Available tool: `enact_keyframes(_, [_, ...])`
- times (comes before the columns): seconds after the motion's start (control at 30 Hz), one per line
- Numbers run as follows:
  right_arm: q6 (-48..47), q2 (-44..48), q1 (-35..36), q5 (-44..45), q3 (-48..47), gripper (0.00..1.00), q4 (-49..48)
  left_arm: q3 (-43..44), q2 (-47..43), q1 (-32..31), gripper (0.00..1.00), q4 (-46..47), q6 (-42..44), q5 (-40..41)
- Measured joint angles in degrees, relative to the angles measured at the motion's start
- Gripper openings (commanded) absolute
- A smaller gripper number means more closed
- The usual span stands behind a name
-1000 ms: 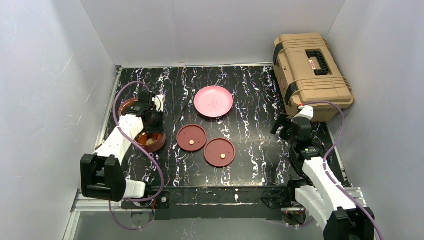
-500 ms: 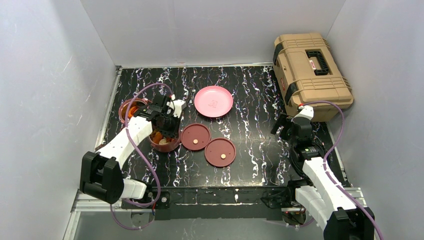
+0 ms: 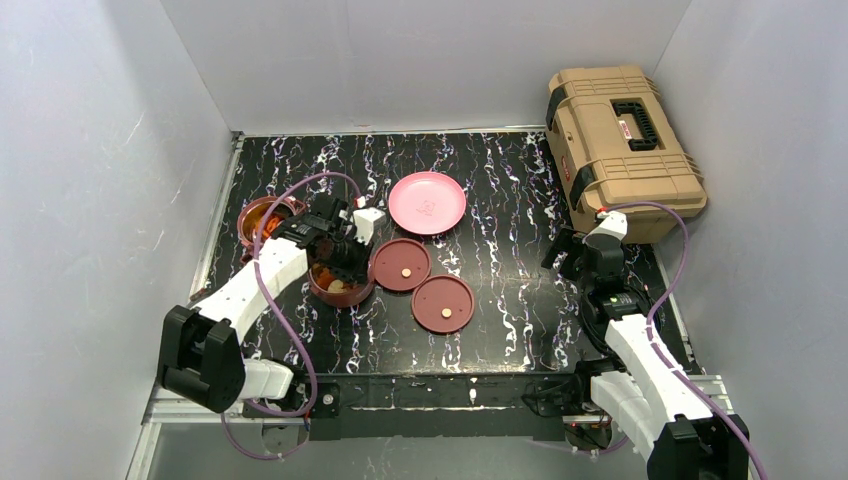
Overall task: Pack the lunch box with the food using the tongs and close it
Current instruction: Move the packing box to the center of the board.
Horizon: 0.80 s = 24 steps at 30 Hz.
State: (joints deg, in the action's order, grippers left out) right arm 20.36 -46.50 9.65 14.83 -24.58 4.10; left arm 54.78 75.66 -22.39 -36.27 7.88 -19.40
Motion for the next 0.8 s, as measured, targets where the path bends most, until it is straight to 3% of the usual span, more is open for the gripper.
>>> enact_keyframes(0.2, [-0.2, 0.0, 0.0, -0.02, 0.0, 1.0, 0.02, 0.0, -1.2, -0.28, 0.47, -0.22, -1.01, -0.39])
enact_keyframes(0.37, [-0.07, -0.17, 0.0, -2.78, -0.35, 0.89, 0.22, 0.46, -4.81, -0.35, 0.66, -0.63, -3.08, 0.79])
enact_keyframes(0.6, [1.95, -2.86, 0.0, -12.35, -2.47, 0.73, 1.79, 5.7, -10.1, -0.33, 0.82, -0.85, -6.1, 4.2])
enact_keyframes(0.8, [3.69, -6.25, 2.21, -19.5, -4.33, 0.65, 4.35, 9.9, -10.29, 4.33, 0.85, 0.81, -10.58, 9.84])
